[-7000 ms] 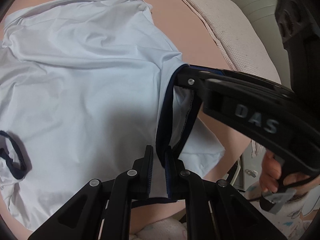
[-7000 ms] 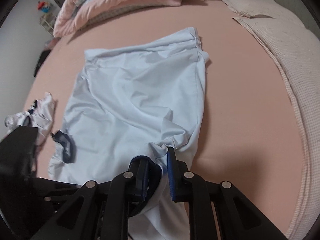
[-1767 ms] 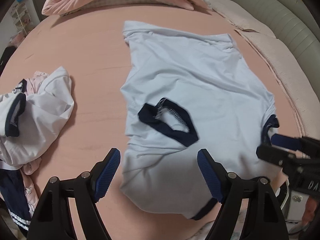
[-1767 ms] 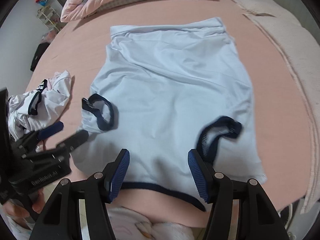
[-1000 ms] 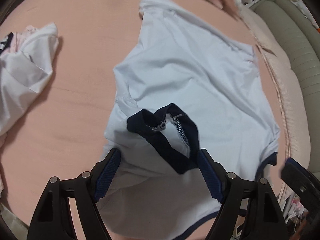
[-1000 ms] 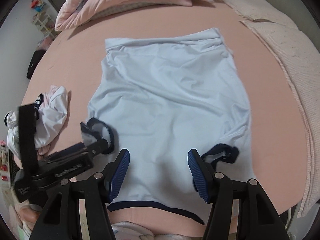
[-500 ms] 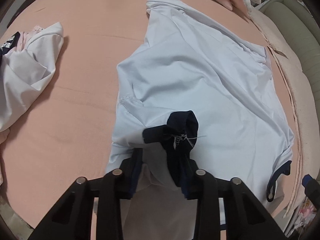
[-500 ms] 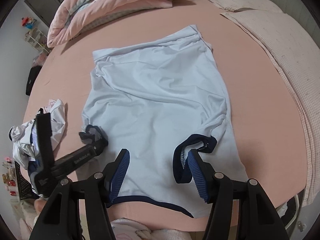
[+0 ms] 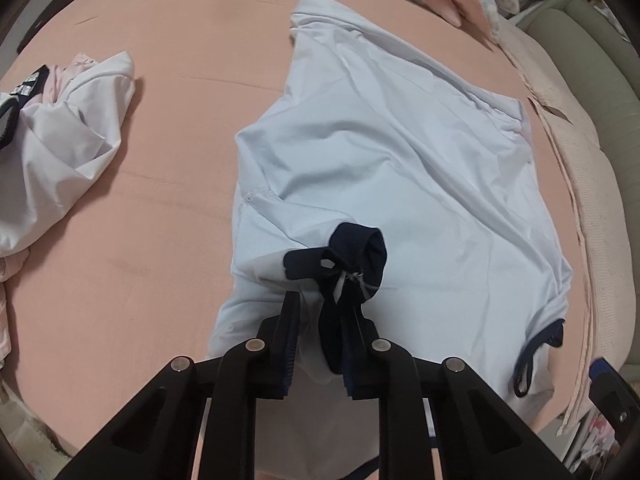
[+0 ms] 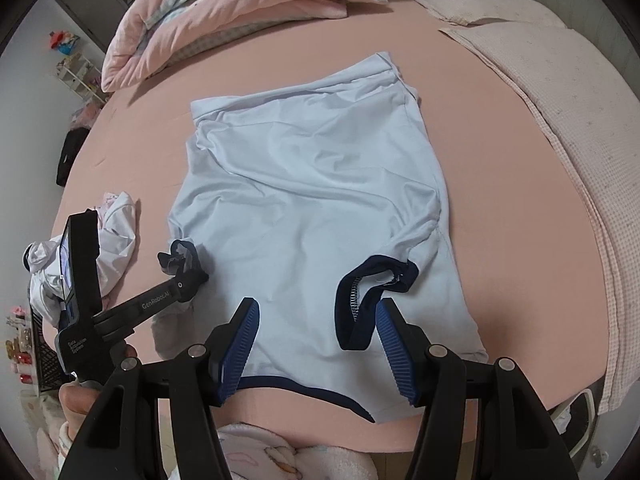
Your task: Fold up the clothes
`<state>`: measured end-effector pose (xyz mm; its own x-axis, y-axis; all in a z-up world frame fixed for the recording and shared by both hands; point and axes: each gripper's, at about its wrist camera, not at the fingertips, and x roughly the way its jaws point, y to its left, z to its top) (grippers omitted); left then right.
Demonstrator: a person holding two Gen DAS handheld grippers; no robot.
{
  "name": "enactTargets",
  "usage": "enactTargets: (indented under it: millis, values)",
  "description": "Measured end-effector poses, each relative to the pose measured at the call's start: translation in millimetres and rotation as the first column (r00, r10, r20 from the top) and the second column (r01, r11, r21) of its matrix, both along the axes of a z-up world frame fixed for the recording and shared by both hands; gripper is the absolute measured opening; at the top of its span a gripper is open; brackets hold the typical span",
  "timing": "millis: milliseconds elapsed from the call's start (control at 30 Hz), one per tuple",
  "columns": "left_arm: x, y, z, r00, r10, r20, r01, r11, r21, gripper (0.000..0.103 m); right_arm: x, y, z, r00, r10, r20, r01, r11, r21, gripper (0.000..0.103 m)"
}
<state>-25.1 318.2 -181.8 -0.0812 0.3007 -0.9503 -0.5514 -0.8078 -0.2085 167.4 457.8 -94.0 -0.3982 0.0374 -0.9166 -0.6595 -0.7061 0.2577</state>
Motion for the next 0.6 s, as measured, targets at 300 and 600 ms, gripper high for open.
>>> enactTargets:
  millis: [300,600]
  values:
    - [3,-11,5,1.0,0.001,0.014,-0.001,0.999,0.05,0.011,-33,-9,-15,0.998,0.067,0.015,-0.066,0.998,-0.014,0.06]
    - [-9,-28,-4,0.993,0.054,0.104,-0.064,0.993,0.101,0.01,-82,-16,-39,0.984,0.173,0.042,-0.172,0.985,-0.021,0.06]
